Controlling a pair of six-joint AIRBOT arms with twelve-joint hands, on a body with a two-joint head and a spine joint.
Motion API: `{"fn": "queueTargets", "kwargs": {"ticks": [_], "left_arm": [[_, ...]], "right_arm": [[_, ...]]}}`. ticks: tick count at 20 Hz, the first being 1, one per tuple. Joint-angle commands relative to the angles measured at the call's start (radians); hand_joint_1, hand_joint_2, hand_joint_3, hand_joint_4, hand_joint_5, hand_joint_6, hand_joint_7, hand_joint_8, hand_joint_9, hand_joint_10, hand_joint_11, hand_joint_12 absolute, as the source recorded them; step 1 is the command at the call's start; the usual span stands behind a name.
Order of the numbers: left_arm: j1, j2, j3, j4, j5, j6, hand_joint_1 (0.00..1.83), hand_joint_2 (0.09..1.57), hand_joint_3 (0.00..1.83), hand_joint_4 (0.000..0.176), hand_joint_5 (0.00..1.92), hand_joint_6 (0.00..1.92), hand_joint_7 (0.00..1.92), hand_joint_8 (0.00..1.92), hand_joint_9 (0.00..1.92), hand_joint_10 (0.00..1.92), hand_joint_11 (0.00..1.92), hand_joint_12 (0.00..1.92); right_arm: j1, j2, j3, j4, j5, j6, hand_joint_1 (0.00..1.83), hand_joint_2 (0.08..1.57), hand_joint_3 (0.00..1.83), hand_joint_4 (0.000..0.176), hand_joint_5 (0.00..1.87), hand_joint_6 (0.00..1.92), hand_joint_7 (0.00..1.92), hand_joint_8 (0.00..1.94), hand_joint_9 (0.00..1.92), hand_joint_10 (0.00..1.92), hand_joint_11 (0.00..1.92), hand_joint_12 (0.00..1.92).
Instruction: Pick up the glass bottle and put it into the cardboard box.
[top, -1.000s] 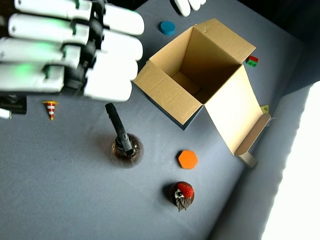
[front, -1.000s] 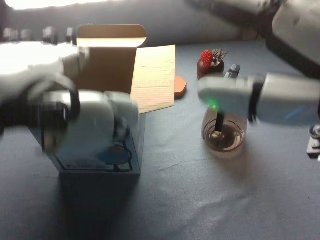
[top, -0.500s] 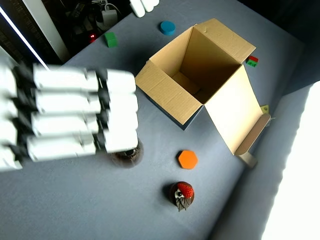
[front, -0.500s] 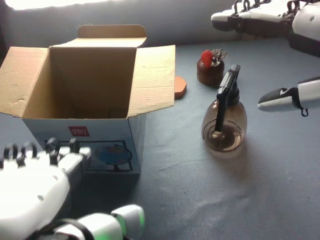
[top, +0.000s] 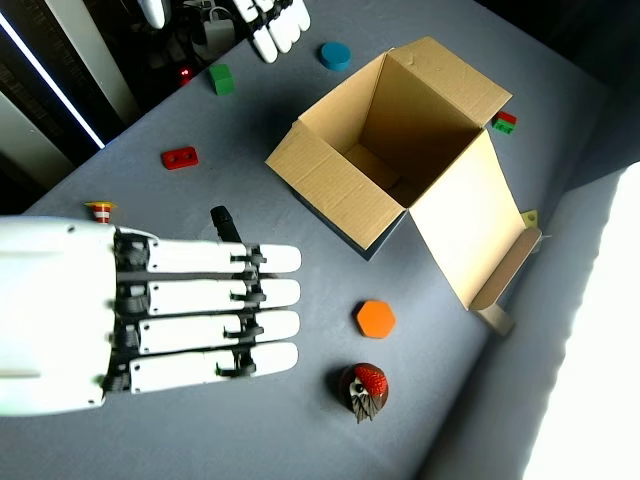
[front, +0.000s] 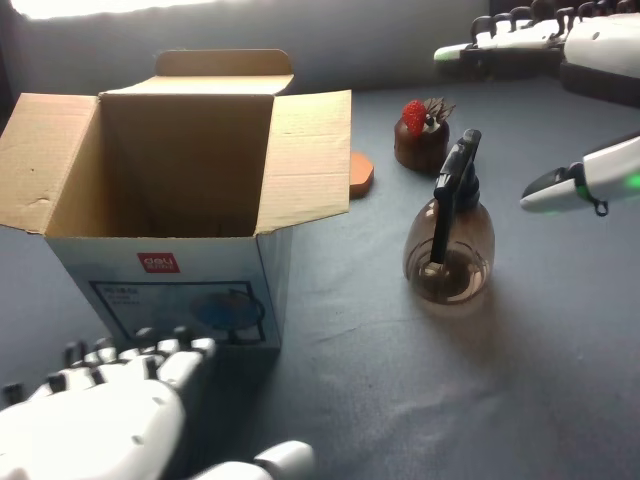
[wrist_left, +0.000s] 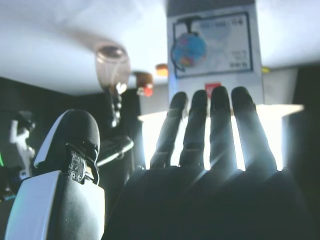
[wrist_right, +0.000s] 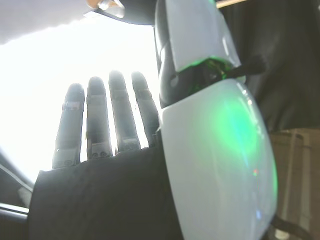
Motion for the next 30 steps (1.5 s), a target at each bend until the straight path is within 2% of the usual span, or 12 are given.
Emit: {"fn": "queueTargets", "kwargs": {"ticks": [1, 5, 8, 9, 11, 17, 26, 30], "left_arm": [[0.007, -0.018, 0.010, 0.092, 0.008, -0.006, 0.05, 1.21, 0.01, 0.000, 0.05, 0.01, 0.03, 0.01, 0.03, 0.00, 0.00, 0.00], [0.043, -0.105, 0.054, 0.133, 0.002, -0.009, 0.05, 1.21, 0.00, 0.000, 0.05, 0.01, 0.03, 0.00, 0.03, 0.00, 0.00, 0.00], [0.061, -0.138, 0.078, 0.143, -0.007, -0.026, 0.07, 1.21, 0.00, 0.000, 0.05, 0.01, 0.03, 0.00, 0.03, 0.00, 0.00, 0.00], [0.082, -0.148, 0.090, 0.164, -0.007, -0.060, 0.07, 1.21, 0.00, 0.000, 0.05, 0.01, 0.03, 0.00, 0.03, 0.00, 0.00, 0.00], [0.110, -0.151, 0.102, 0.183, -0.007, -0.100, 0.07, 1.21, 0.00, 0.000, 0.06, 0.01, 0.03, 0.00, 0.03, 0.00, 0.00, 0.00], [0.138, -0.151, 0.145, 0.211, 0.041, -0.134, 0.07, 1.23, 0.01, 0.000, 0.06, 0.01, 0.04, 0.00, 0.04, 0.00, 0.00, 0.00], [0.184, -0.151, 0.183, 0.248, 0.105, -0.144, 0.09, 1.23, 0.01, 0.000, 0.07, 0.01, 0.05, 0.00, 0.05, 0.01, 0.00, 0.00], [0.222, -0.151, 0.195, 0.296, 0.108, -0.215, 0.09, 1.23, 0.01, 0.000, 0.07, 0.01, 0.05, 0.00, 0.06, 0.01, 0.00, 0.00]], "right_arm": [[0.013, -0.010, 0.009, 0.013, 0.079, 0.006, 1.26, 0.98, 0.00, 0.000, 0.15, 0.00, 0.16, 0.01, 0.07, 0.00, 0.00, 0.00], [0.017, -0.079, 0.041, 0.014, -0.030, -0.002, 1.28, 1.02, 0.00, 0.000, 0.16, 0.01, 0.16, 0.00, 0.06, 0.00, 0.00, 0.00], [0.017, -0.099, 0.055, 0.015, -0.039, 0.008, 1.28, 1.00, 0.00, 0.000, 0.15, 0.00, 0.15, 0.00, 0.07, 0.00, 0.00, 0.00], [0.019, -0.109, 0.064, 0.015, -0.042, 0.013, 1.28, 1.00, 0.00, 0.000, 0.14, 0.00, 0.15, 0.00, 0.06, 0.00, 0.00, 0.00], [0.019, -0.124, 0.077, 0.015, -0.045, 0.016, 1.27, 1.00, 0.00, 0.000, 0.13, 0.00, 0.14, 0.00, 0.07, 0.00, 0.00, 0.00], [0.019, -0.159, 0.100, 0.015, -0.075, 0.014, 1.25, 0.99, 0.00, 0.000, 0.11, 0.00, 0.12, 0.00, 0.06, 0.00, 0.00, 0.00], [0.016, -0.223, 0.137, 0.015, -0.102, 0.010, 1.27, 1.00, 0.00, 0.000, 0.10, 0.00, 0.12, 0.00, 0.05, 0.00, 0.00, 0.00], [0.014, -0.231, 0.142, 0.015, -0.097, 0.009, 1.29, 1.01, 0.00, 0.000, 0.10, 0.00, 0.11, 0.00, 0.05, 0.00, 0.00, 0.00]]}}
